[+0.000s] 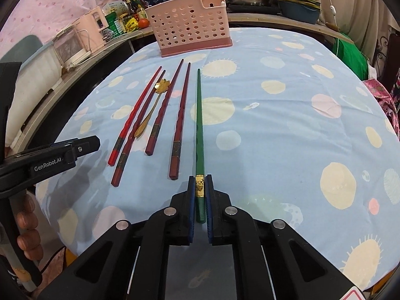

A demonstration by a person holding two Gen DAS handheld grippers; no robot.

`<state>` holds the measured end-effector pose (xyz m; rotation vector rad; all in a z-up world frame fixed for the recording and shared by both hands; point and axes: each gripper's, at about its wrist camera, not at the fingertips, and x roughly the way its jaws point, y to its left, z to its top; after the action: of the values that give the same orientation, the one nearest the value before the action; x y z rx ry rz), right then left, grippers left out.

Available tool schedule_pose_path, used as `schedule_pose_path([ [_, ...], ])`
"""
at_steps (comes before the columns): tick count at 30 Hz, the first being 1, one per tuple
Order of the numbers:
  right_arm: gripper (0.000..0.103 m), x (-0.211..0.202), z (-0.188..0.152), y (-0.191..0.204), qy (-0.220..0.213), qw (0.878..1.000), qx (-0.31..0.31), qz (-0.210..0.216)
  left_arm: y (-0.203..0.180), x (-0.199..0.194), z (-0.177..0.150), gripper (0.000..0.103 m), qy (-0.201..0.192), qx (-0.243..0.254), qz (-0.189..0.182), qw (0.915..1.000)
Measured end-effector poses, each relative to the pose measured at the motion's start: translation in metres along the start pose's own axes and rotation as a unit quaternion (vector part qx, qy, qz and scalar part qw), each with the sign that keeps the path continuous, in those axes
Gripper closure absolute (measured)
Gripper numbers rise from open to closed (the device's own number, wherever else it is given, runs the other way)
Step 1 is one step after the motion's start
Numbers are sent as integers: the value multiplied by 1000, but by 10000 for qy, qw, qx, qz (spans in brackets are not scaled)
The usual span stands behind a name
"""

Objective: Organize utensils

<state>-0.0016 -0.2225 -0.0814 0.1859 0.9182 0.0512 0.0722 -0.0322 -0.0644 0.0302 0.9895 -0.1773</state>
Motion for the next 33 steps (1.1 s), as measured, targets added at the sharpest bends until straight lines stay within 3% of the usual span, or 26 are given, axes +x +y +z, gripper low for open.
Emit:
schedule_pose_path([
  [12, 96, 2, 2, -4, 9, 9999, 100, 85, -11, 15, -3, 55, 194, -49, -357, 9992],
  [20, 96, 2, 2, -3, 8, 9999, 99, 87, -14, 18, -1, 57, 138, -6, -294, 9995],
  [23, 96, 2, 2, -3, 8, 9999, 104, 84, -13, 18, 0, 65, 116, -6, -263, 9996],
  [29, 96, 2, 3, -2, 4, 10000, 71, 57, -9, 19, 1, 95, 117, -27, -282, 9995],
  [33, 96, 1, 3, -2, 1, 10000, 77, 55, -6, 19, 0, 96, 124, -56, -374, 9992],
])
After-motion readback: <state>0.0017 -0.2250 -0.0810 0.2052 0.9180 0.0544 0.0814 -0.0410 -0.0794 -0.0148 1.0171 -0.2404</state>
